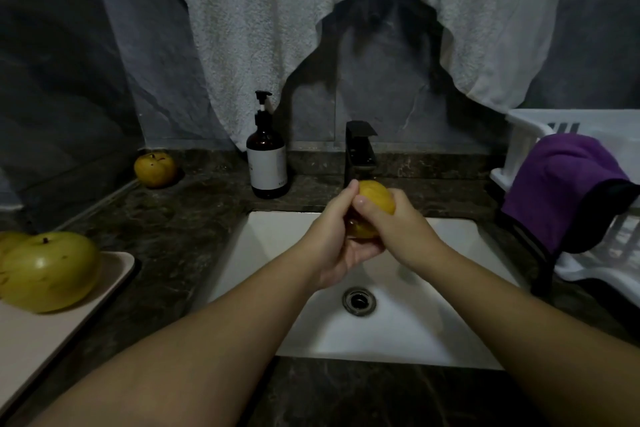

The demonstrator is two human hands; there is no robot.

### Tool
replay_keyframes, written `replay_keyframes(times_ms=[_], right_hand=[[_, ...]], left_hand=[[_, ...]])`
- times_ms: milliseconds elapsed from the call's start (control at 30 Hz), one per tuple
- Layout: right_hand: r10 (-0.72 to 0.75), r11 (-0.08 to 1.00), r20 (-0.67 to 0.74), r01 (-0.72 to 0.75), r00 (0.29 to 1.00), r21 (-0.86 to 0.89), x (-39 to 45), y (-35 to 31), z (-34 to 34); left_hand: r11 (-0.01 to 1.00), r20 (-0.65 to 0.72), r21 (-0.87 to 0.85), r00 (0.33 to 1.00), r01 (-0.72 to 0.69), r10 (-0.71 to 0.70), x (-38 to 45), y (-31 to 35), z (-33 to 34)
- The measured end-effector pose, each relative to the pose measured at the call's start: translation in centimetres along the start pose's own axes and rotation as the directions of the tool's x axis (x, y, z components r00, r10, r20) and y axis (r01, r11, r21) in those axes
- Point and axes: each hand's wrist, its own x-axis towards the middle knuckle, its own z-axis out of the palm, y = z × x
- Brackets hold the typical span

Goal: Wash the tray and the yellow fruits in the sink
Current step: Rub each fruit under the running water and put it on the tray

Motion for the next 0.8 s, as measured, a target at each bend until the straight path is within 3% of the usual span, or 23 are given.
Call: replay_keyframes(times_ms=[100,200,267,367,500,633,800], right_hand=[[0.019,0.997,0.003,-0.019,1.0,0.08,-0.06,0.12,0.24],[-0.168,0.981,-0.066,0.161,0.984,-0.105,-0.23,0.27,0.66],[-0.206,0.971,-0.013,0.202,0.979,-0.129,-0.2,0.24,0.65],[-0.069,0.987,0.024,0.065,0.997,0.147,-0.04,0.17,0.34],[0.16,0.879,0.07,-0.174,0.985,0.443,0.2,-0.17,0.42],[0.117,0.892,0.089,-0.144,0.989,0.428,-0.08,-0.25,0.44],[0.073,0.772,0.202,-0.183,0.977,0.608,-0.26,0.1,0.11]], left_hand=[[1.0,0.008,0.02,1.0,0.003,-0.003,0.41,-0.29,-0.02],[0.999,-0.004,-0.005,0.999,0.046,-0.046,0.75,-0.37,-0.18],[0.998,-0.018,-0.032,0.998,0.058,-0.058,0.84,-0.38,-0.43],[0.999,-0.019,-0.04,0.999,0.029,-0.029,0.81,-0.47,-0.5],[1.0,-0.013,0.011,1.0,-0.02,0.02,0.94,-0.86,-0.08],[1.0,-0.053,-0.006,0.998,-0.019,0.019,1.09,-0.86,0.05],[0.997,-0.052,0.07,0.998,-0.025,0.029,0.91,-0.87,-0.12]])
